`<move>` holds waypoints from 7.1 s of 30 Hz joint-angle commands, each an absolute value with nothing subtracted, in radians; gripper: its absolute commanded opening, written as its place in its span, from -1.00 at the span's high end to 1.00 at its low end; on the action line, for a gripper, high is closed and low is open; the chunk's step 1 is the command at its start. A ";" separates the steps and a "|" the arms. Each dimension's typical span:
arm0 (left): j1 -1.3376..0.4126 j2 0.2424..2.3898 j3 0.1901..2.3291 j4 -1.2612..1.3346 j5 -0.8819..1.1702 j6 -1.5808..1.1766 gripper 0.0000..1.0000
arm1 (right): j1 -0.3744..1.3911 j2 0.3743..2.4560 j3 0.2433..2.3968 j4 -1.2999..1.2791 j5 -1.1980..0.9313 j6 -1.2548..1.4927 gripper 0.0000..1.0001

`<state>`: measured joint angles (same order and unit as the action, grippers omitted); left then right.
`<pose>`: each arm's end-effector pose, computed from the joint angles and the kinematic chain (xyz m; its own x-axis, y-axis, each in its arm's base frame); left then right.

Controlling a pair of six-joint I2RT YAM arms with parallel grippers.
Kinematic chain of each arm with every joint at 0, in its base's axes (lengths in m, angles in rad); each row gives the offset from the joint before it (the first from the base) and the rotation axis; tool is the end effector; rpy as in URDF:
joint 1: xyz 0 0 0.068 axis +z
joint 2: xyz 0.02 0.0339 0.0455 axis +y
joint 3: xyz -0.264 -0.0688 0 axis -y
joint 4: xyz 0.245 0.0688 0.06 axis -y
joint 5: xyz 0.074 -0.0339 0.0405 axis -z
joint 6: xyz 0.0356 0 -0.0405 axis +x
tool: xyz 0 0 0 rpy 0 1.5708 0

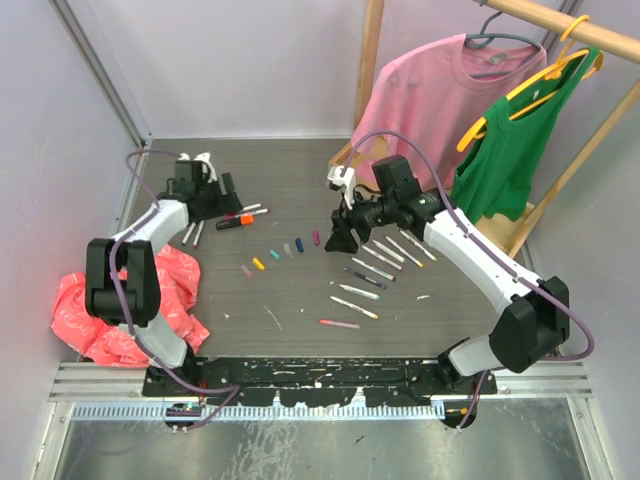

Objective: Open the pen caps
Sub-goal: Pick up the pen from the center of the board, then open the pen cap from the pen.

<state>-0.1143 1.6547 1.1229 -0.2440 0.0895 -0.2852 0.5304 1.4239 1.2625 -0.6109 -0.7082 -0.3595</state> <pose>0.3591 -0.0444 0.2274 -0.7174 -0.1997 -0.6674 -0.0259 0.9650 -0.2609 0.2515 0.1744 0.3240 -0.2869 -0.4780 -0.8302 -0.9476 0.2685 0.1729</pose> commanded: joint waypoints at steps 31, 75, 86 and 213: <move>0.044 1.910 1.232 -0.233 0.326 -0.402 -0.29 | 0.402 1.436 1.154 -0.552 -0.964 -0.307 -0.26; -0.220 1.908 1.280 -0.469 -0.081 -0.241 0.10 | 0.381 1.462 1.165 -0.583 -0.978 -0.324 -0.26; -0.219 1.928 1.299 -0.466 -0.042 -0.242 0.54 | 0.380 1.465 1.168 -0.587 -0.983 -0.328 -0.26; -0.611 0.990 0.509 0.824 0.411 -0.852 -0.99 | 0.305 1.245 0.849 0.057 -1.311 0.066 0.99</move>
<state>-0.6899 0.9375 0.4606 0.6708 0.1165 -0.7704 0.3099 1.2491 0.8001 0.0647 -1.1904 0.1017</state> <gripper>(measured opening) 0.980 0.211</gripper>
